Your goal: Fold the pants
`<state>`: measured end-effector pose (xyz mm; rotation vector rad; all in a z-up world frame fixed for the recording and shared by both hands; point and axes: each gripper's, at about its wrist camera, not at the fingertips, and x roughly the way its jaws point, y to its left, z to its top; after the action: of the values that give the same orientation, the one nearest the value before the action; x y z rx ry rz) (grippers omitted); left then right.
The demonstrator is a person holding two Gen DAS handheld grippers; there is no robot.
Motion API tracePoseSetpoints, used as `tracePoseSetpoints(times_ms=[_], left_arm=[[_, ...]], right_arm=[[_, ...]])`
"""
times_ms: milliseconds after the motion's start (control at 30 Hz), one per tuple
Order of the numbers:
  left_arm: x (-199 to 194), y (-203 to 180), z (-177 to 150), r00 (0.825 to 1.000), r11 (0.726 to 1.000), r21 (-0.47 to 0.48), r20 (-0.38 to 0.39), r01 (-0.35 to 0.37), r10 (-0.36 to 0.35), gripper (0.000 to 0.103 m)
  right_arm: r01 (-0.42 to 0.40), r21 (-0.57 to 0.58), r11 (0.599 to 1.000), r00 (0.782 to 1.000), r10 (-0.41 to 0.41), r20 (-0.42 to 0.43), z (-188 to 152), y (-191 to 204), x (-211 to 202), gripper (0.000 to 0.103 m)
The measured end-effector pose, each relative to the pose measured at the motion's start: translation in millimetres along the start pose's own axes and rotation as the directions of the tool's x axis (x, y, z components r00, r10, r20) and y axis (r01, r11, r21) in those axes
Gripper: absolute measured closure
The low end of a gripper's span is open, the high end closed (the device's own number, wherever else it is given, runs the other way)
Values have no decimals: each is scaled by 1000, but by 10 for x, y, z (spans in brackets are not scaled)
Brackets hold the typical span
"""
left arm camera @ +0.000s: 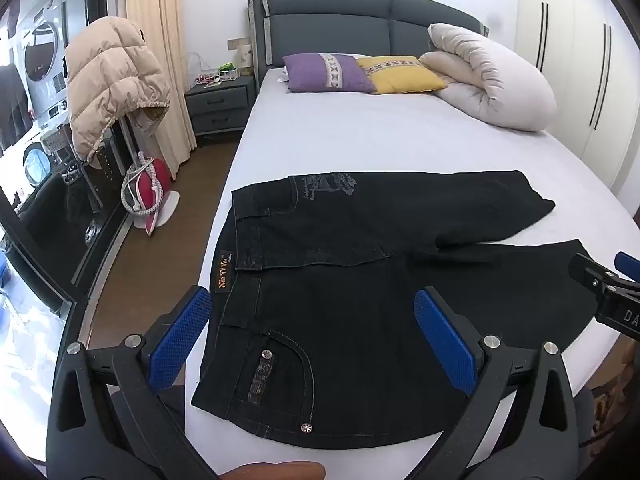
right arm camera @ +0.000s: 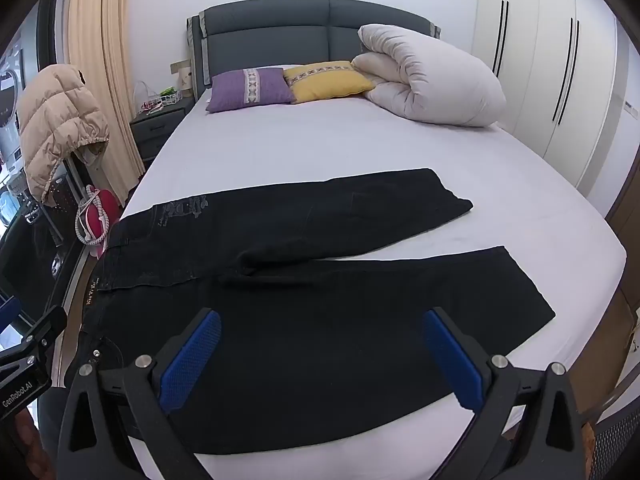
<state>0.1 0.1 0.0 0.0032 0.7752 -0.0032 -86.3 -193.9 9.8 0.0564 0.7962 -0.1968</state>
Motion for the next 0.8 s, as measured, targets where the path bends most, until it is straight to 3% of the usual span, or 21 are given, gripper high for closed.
tracePoseSetpoints(times_ms=[800], left_arm=[[75,25,-57,1000,1000,-4,-2,0,0,0]], right_arm=[[1,-22,1000,1000,-1,-8,-90,38,14,0]])
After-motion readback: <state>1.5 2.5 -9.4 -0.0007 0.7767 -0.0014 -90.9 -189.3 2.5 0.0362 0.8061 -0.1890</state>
